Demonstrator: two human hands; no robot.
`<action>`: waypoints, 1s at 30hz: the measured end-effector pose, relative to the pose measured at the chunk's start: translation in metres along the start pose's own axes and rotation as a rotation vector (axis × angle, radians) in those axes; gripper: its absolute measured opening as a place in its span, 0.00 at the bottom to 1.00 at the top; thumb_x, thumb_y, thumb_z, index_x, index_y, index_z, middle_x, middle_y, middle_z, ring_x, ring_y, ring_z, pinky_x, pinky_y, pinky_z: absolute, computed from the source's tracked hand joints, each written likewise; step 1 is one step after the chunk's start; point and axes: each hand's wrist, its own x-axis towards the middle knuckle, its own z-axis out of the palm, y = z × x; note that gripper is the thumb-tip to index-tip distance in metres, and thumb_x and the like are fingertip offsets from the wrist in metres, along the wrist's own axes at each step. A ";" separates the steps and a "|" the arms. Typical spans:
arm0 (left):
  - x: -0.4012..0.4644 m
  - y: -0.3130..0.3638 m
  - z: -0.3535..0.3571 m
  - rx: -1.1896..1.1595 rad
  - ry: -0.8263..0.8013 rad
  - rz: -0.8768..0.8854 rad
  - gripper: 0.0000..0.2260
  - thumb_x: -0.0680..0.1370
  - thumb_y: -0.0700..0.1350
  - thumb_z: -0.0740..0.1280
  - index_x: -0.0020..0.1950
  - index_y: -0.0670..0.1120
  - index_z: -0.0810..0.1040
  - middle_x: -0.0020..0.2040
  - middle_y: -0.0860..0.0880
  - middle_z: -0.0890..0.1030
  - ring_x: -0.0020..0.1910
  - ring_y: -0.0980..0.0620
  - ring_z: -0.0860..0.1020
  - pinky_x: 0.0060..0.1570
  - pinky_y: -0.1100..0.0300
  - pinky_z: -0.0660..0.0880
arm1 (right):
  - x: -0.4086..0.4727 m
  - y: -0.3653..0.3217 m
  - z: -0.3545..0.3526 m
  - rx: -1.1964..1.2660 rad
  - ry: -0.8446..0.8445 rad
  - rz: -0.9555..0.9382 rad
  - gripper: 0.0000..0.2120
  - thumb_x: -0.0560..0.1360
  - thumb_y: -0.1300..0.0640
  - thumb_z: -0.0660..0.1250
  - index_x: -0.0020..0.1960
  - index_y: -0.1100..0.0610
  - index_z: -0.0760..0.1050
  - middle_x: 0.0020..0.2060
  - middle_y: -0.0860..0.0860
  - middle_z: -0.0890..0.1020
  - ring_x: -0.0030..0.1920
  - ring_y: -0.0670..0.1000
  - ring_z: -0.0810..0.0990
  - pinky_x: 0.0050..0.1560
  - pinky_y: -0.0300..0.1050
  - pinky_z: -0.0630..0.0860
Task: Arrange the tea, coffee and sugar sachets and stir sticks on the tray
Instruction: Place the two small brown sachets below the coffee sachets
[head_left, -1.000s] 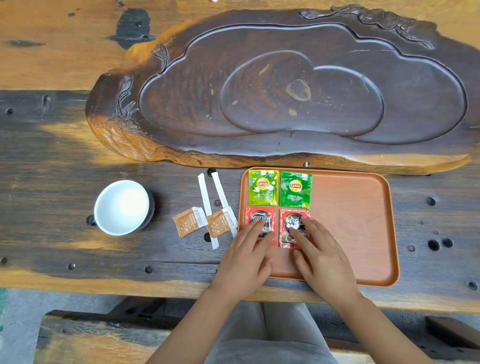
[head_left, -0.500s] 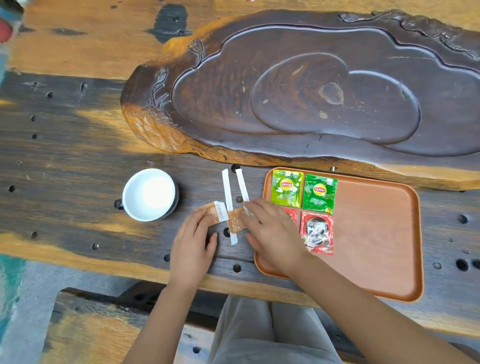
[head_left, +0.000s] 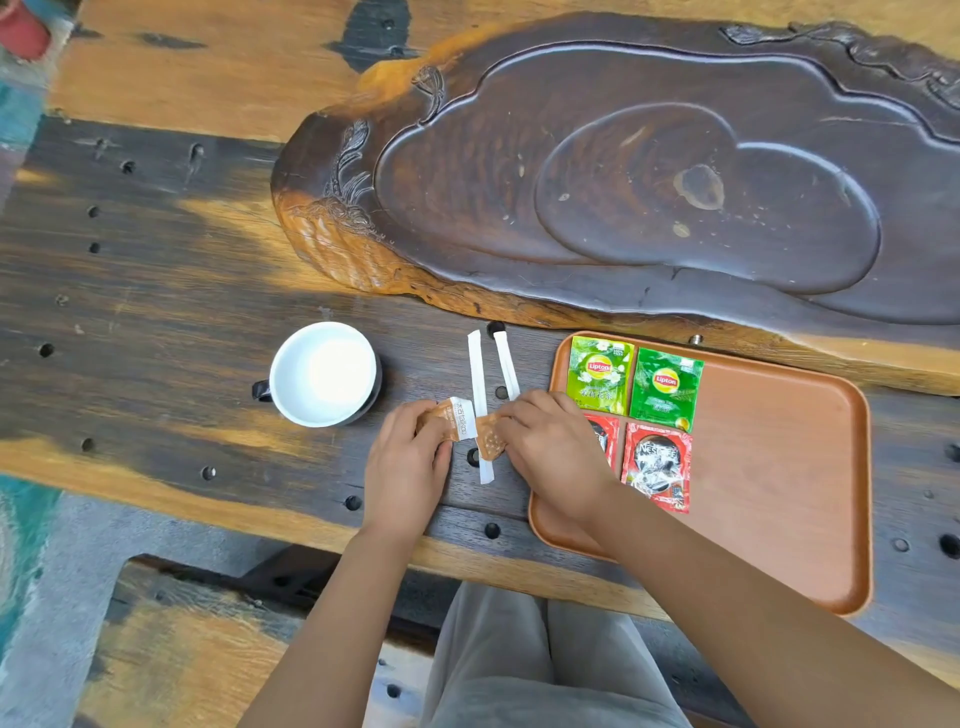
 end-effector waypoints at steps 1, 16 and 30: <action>0.000 0.000 0.000 -0.008 -0.002 0.000 0.04 0.70 0.36 0.71 0.43 0.42 0.80 0.53 0.43 0.79 0.54 0.47 0.72 0.47 0.52 0.76 | 0.001 -0.001 0.000 0.008 -0.001 0.008 0.14 0.58 0.64 0.77 0.41 0.53 0.81 0.39 0.46 0.83 0.44 0.51 0.79 0.48 0.43 0.68; -0.046 0.057 -0.005 -0.233 0.007 0.145 0.04 0.73 0.41 0.65 0.44 0.44 0.79 0.51 0.48 0.76 0.52 0.56 0.71 0.53 0.71 0.67 | -0.102 0.016 -0.045 0.225 0.415 0.263 0.04 0.71 0.59 0.68 0.40 0.57 0.81 0.45 0.49 0.84 0.51 0.50 0.76 0.53 0.44 0.69; -0.056 0.097 0.025 -0.003 -0.196 0.364 0.06 0.66 0.37 0.72 0.40 0.43 0.79 0.51 0.46 0.80 0.53 0.50 0.75 0.46 0.57 0.77 | -0.169 0.022 -0.021 0.049 0.289 0.380 0.07 0.72 0.57 0.64 0.42 0.56 0.81 0.43 0.50 0.84 0.50 0.50 0.74 0.47 0.45 0.68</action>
